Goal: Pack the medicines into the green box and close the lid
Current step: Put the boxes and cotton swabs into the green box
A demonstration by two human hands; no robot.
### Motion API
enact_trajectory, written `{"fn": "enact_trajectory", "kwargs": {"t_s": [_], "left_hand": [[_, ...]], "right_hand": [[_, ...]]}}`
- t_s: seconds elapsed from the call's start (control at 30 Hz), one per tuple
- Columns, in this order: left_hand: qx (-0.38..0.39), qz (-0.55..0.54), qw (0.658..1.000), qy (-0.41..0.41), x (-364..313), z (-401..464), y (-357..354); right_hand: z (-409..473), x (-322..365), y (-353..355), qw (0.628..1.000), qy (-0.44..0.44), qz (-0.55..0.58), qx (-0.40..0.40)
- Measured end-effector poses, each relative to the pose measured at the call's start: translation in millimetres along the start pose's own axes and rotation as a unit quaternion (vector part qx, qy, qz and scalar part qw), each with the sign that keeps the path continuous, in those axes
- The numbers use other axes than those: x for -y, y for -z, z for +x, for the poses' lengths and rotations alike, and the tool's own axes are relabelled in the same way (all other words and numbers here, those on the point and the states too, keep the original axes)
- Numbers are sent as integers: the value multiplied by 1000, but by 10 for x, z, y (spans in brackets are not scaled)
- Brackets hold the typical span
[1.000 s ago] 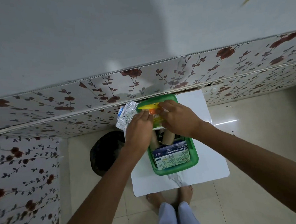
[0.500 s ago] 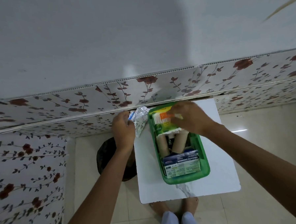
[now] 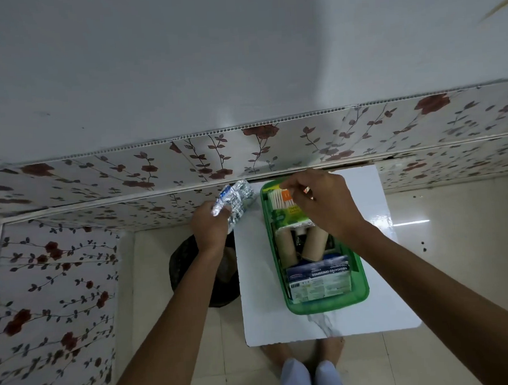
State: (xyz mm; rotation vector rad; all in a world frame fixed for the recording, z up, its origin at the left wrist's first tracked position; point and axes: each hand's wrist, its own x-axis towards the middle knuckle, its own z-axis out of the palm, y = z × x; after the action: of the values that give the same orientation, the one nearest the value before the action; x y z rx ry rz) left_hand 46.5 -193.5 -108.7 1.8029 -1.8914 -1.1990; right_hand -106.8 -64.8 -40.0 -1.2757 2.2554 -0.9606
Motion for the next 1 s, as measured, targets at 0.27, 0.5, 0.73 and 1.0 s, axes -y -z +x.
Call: {"fn": "enact_trajectory", "kwargs": {"t_s": [0.27,0.5,0.73,1.0], "left_hand": [[65,71,981,-171,-320,-832,530],[125,2,979,-164,-405,-1090,404],[205,58,957,-196,-259,-1195,32],[141,68,978,-136,-91,-1198,-111]], "right_hand": [[-507,-5,220,992,-29,4,121],[-763,-32,279,998,-35,22,57],[-908,-233,298,981,-103,-50,158],[-1208,-450,-176,941,-4,-331,69]]}}
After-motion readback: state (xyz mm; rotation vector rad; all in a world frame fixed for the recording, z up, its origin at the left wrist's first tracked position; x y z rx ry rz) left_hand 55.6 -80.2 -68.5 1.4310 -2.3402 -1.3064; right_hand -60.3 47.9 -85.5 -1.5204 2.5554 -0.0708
